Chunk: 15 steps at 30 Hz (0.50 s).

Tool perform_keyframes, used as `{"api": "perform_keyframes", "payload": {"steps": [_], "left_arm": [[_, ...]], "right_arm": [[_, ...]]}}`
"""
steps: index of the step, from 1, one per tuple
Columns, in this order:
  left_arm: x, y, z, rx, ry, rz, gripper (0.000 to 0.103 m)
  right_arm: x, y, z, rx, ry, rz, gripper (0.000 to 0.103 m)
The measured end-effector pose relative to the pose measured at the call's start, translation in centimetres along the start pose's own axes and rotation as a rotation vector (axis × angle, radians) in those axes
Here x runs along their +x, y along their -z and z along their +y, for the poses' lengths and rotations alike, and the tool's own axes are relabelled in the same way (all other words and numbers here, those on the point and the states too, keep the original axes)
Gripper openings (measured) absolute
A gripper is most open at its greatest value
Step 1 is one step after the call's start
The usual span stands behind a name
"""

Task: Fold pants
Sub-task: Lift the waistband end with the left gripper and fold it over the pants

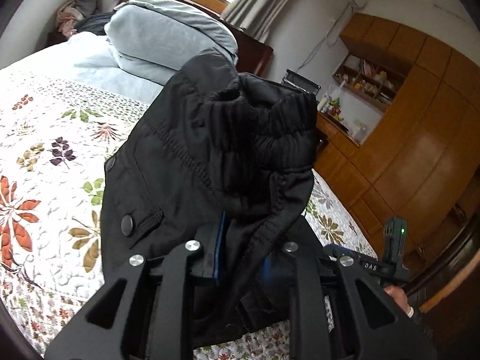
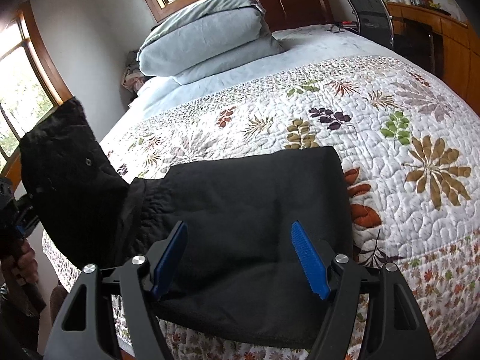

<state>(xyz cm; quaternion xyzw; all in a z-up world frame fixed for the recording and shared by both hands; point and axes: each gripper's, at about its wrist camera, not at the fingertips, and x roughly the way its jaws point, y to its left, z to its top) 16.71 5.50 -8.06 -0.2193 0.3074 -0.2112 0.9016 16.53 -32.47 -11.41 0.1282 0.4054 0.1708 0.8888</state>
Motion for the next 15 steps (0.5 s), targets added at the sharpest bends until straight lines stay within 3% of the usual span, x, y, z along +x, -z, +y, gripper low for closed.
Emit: {"api": "perform_keyframes", "payload": {"steps": [7, 15], "left_arm": [[2.1, 1.3, -1.5, 0.042, 0.033, 0.055, 0.018], [5.5, 3.3, -3.3, 0.129, 0.029, 0.152, 0.018]], "right_arm": [[0.5, 0.2, -0.6, 0.034, -0.027, 0.012, 0.073], [0.1, -1.1, -0.9, 0.105, -0.152, 0.012, 0.073]]}}
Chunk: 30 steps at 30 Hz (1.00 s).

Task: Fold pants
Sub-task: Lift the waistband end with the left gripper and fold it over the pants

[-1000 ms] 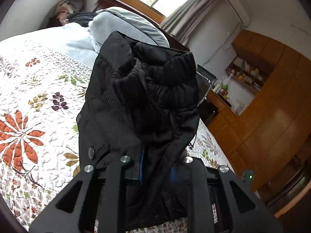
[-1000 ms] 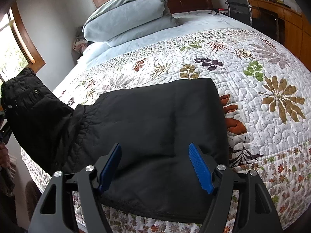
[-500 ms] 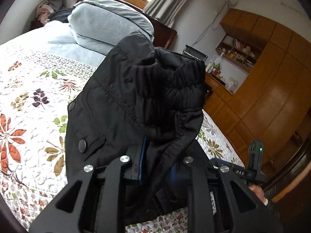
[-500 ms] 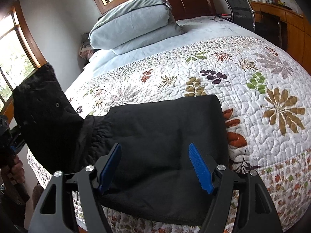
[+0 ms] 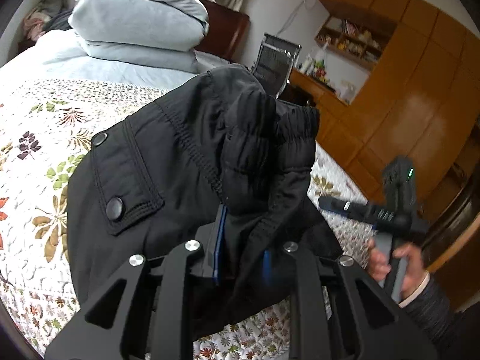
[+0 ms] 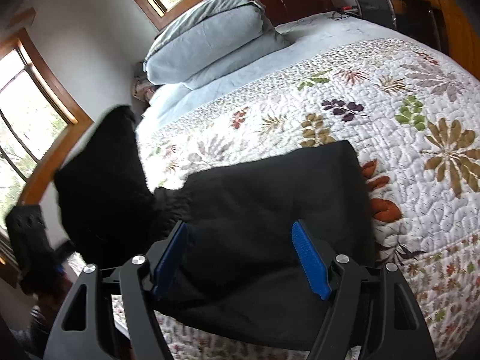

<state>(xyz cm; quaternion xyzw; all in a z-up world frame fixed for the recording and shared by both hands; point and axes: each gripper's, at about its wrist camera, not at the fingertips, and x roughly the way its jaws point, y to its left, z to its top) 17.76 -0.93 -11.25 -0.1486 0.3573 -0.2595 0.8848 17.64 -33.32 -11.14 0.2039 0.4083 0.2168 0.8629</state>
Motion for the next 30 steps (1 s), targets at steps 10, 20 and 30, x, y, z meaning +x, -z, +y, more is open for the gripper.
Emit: {"api": "perform_keyframes", "payload": {"steps": [10, 20, 30], "left_arm": [[4.3, 2.0, -1.3, 0.122, -0.039, 0.110, 0.021], [5.7, 2.7, -1.8, 0.167, -0.061, 0.151, 0.023], [6.1, 2.6, -2.3, 0.182, -0.071, 0.161, 0.023]], "right_arm": [[3.1, -1.8, 0.1, 0.166, -0.251, 0.112, 0.077], [8.6, -3.0, 0.4, 0.303, -0.395, 0.286, 0.079], [12.8, -3.6, 3.2, 0.320, -0.395, 0.386, 0.079]]}}
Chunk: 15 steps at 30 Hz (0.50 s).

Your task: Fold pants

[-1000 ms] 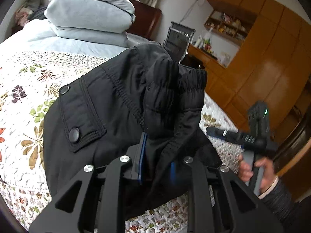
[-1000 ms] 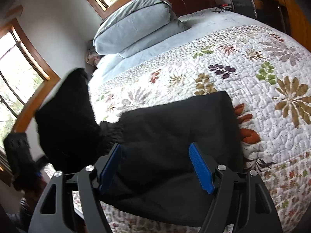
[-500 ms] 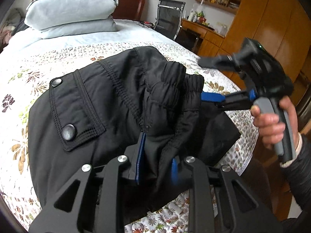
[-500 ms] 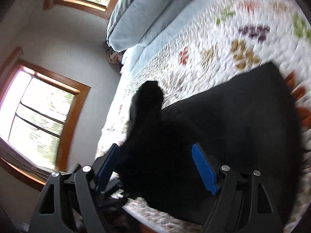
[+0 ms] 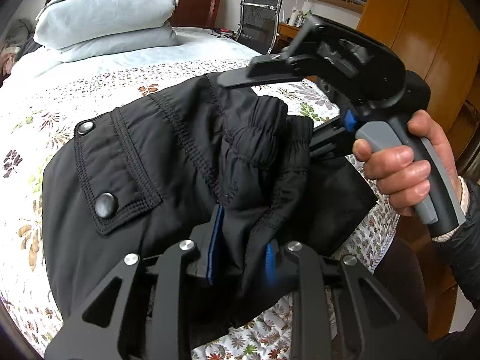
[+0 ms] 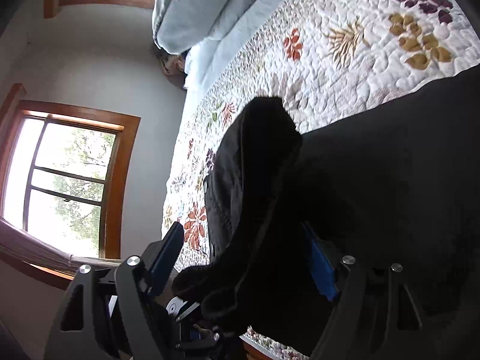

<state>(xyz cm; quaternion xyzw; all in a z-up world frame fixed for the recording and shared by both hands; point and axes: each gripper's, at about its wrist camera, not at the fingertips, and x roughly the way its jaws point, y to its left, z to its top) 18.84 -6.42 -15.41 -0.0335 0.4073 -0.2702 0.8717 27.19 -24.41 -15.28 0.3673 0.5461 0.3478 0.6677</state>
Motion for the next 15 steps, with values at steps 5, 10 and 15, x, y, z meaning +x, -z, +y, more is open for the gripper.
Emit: {"api": "perform_keyframes", "payload": {"steps": [5, 10, 15], "left_arm": [[0.0, 0.1, 0.1, -0.002, 0.000, -0.002, 0.023], [0.1, 0.1, 0.1, -0.001, -0.001, 0.000, 0.023], [0.1, 0.1, 0.0, 0.003, -0.004, -0.001, 0.024]], "right_arm": [[1.5, -0.3, 0.1, 0.005, 0.002, 0.019, 0.064], [2.0, -0.3, 0.0, 0.011, -0.001, 0.022, 0.051], [1.6, -0.4, -0.6, 0.019, 0.008, 0.018, 0.036]]}}
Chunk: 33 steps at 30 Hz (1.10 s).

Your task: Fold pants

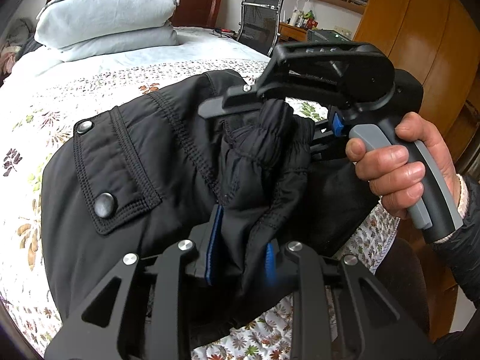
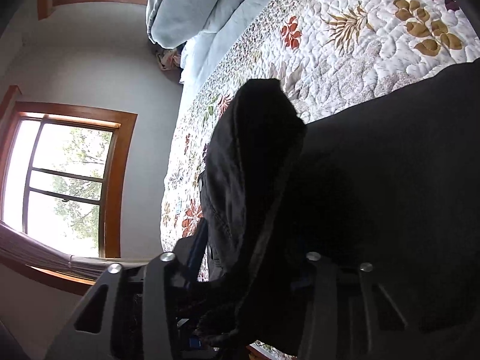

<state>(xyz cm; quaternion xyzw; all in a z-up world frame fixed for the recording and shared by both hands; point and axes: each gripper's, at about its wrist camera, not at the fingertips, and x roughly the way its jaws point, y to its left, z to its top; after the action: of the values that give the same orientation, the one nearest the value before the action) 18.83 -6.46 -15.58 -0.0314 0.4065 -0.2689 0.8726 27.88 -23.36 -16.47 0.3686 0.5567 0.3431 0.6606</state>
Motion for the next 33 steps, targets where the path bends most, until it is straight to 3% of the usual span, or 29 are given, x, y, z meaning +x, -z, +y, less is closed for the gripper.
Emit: {"api": "perform_keyframes", "payload": {"steps": [1, 7, 9, 11, 18, 25, 33], "left_arm": [[0.0, 0.0, -0.1, 0.003, -0.002, -0.002, 0.025], [0.2, 0.1, -0.3, 0.006, -0.003, 0.003, 0.032], [0.2, 0.1, -0.4, 0.008, 0.005, 0.011, 0.043], [-0.2, 0.2, -0.5, 0.005, 0.012, 0.010, 0.064], [-1.5, 0.5, -0.4, 0.008, -0.015, 0.018, 0.065], [-4.0, 0.1, 0.1, 0.014, -0.064, -0.024, 0.082], [-6.2, -0.1, 2.5, -0.058, -0.097, -0.049, 0.088]], "right_arm": [[0.0, 0.0, -0.2, 0.007, 0.007, -0.002, 0.028], [0.3, -0.1, -1.1, 0.040, -0.012, -0.006, 0.022], [0.3, -0.1, -1.3, 0.043, -0.014, -0.008, 0.021], [0.3, -0.2, -1.3, 0.040, -0.019, -0.009, 0.020], [0.2, -0.4, -1.6, 0.051, -0.044, -0.016, 0.019], [-0.4, -0.1, -1.9, 0.074, -0.090, -0.024, 0.018], [-2.5, 0.1, -0.9, 0.071, -0.149, -0.040, 0.018]]}}
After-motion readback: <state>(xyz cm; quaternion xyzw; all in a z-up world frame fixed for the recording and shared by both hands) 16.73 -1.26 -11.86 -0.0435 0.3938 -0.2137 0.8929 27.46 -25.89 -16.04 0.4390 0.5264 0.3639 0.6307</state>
